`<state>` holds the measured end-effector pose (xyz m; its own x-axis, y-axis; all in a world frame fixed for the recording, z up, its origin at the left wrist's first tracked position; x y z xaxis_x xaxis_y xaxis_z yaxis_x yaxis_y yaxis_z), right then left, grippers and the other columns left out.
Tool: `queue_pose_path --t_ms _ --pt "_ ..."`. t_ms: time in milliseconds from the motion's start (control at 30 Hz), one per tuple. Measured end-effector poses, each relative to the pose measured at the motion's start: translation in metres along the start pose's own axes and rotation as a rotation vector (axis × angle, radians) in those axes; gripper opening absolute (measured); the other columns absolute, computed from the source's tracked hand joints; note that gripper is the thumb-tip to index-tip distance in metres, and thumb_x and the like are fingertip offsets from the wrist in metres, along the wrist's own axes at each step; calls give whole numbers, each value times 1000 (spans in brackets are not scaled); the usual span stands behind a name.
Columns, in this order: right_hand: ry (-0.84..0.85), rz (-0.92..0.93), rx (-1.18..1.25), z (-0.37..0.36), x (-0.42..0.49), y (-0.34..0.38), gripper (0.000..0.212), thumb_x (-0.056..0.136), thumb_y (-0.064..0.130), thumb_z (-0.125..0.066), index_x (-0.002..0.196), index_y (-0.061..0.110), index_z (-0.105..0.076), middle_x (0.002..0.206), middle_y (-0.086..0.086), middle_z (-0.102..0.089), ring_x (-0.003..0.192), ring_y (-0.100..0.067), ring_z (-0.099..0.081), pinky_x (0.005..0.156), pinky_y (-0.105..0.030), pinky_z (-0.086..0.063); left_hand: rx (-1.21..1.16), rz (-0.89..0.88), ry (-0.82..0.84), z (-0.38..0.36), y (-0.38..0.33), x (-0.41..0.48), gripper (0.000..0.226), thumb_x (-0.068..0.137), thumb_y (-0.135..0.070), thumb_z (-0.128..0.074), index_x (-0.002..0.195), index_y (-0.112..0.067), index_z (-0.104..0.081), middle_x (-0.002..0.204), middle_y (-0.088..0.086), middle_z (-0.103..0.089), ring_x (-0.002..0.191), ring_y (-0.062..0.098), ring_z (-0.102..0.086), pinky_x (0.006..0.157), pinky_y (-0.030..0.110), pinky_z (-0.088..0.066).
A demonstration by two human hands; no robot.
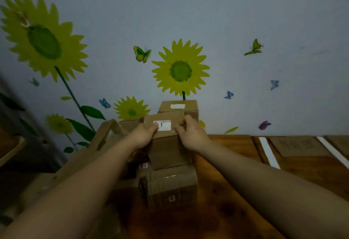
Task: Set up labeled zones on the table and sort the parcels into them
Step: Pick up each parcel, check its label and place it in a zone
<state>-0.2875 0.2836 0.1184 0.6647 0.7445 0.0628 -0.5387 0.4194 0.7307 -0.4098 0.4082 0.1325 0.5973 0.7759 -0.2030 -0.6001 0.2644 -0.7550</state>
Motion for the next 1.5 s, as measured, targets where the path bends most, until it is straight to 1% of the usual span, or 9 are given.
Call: queue_pose_path --t_ms 200,367,600,800,1000,1167,1267,1400,1500 --pt "-139 -25 173 -1 -48 33 94 72 44 -68 150 21 -22 143 -9 -44 128 -28 -47 105 -45 -43 -277 -164 -28 30 20 -47 40 89 -22 -64 125 -11 -51 112 0 -60 90 12 -54 77 20 -40" --pt "-259 -102 274 -2 -98 58 61 86 57 -57 132 20 -46 126 -6 -54 115 -26 -54 100 -47 -46 -542 -97 71 51 33 -82 43 96 -51 -38 102 -16 -62 84 5 -68 74 21 -61 61 28 -43" --pt "-309 -165 335 5 -155 63 20 89 31 -62 98 17 -50 96 -2 -60 92 -22 -61 83 -46 -55 -594 -180 133 50 51 -129 50 87 0 -58 134 -8 -43 116 5 -64 93 14 -63 71 26 -53" --pt "-267 -44 382 29 -195 65 61 84 20 -73 135 27 -41 106 11 -58 99 -13 -60 89 -38 -55 -602 -349 92 45 24 -174 62 82 13 -57 133 -16 -40 108 -4 -59 94 3 -58 74 24 -52" --pt "-304 27 373 79 -241 40 60 85 13 -71 133 31 -40 109 9 -60 96 -7 -60 73 -18 -50 -622 -445 68 9 -12 -220 53 84 12 -56 125 -18 -40 105 -8 -55 104 10 -55 77 21 -50" --pt "-302 -5 371 122 -283 3 60 84 15 -72 133 28 -41 103 8 -60 92 -8 -61 76 -25 -55 -670 -469 67 -43 -43 -255 57 85 10 -57 132 -17 -38 120 0 -52 108 17 -56 103 46 -43" --pt "-307 -34 347 151 -308 -20 58 85 23 -72 134 26 -41 114 4 -56 97 -12 -61 83 -34 -56 -616 -450 80 -77 -60 -269 55 88 6 -55 136 -14 -39 126 8 -54 97 12 -58 96 36 -48" --pt "-536 -81 292 205 -338 -63 92 82 25 -72 151 38 -13 145 3 -28 125 -18 -43 102 -43 -46 -417 -478 173 -130 -87 -289 42 90 5 -53 125 -17 -49 110 2 -55 79 4 -55 57 11 -46" --pt "-571 -169 282 241 -358 -105 73 80 32 -68 140 43 -30 144 -5 -41 123 -23 -52 98 -49 -50 -301 -509 257 -174 -105 -305 44 88 6 -54 128 -13 -52 113 3 -58 95 13 -55 68 16 -48"
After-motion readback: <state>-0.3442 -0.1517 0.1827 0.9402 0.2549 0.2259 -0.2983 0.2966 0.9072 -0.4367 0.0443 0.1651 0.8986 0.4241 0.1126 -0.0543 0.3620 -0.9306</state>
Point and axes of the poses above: each hand's wrist, its own x-axis towards the middle knuckle, its own z-axis out of the back of the hand, y = z × x, the point moved 3 cm from there along x, towards the middle knuckle
